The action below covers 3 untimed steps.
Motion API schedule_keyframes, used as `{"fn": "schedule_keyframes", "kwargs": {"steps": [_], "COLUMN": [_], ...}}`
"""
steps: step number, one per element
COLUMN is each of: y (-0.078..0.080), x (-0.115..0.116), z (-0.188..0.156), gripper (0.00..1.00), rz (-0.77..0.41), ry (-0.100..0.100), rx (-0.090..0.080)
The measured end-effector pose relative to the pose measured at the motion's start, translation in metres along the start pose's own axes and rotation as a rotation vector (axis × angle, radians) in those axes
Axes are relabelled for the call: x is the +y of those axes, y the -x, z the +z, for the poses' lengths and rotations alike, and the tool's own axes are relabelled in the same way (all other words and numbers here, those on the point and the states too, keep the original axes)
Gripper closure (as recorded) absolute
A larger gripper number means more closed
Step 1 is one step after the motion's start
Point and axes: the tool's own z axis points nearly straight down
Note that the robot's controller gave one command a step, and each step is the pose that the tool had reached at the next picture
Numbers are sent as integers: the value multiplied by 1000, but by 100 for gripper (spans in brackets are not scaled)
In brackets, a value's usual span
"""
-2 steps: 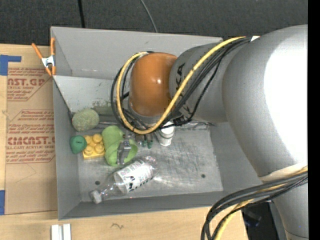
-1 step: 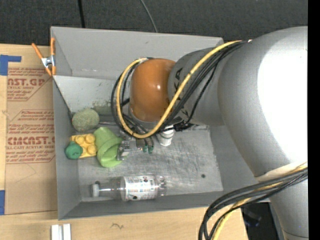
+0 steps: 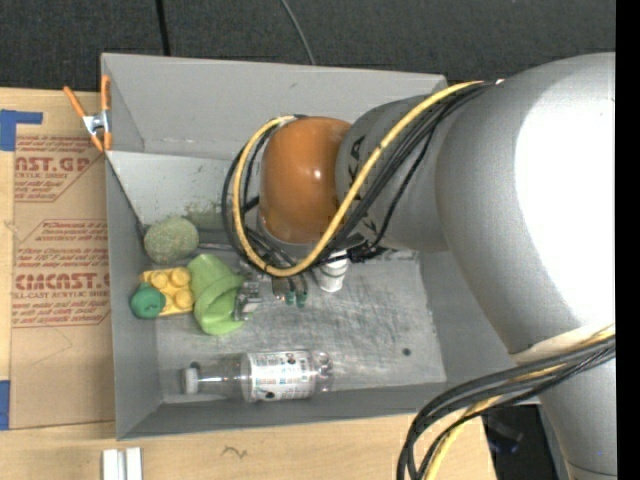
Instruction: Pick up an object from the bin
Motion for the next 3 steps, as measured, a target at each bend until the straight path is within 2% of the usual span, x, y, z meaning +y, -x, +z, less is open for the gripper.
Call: {"fn": "schedule_keyframes", "kwargs": {"steps": [1,2,3], "y": [1,-3,1], "x": [5,-19,-30], "z": [6,-24,-56], "gripper": [100,100,100], "rz": [-76,-92,-53], "ry": [1,3,3], "rx": [-11,11,1]}}
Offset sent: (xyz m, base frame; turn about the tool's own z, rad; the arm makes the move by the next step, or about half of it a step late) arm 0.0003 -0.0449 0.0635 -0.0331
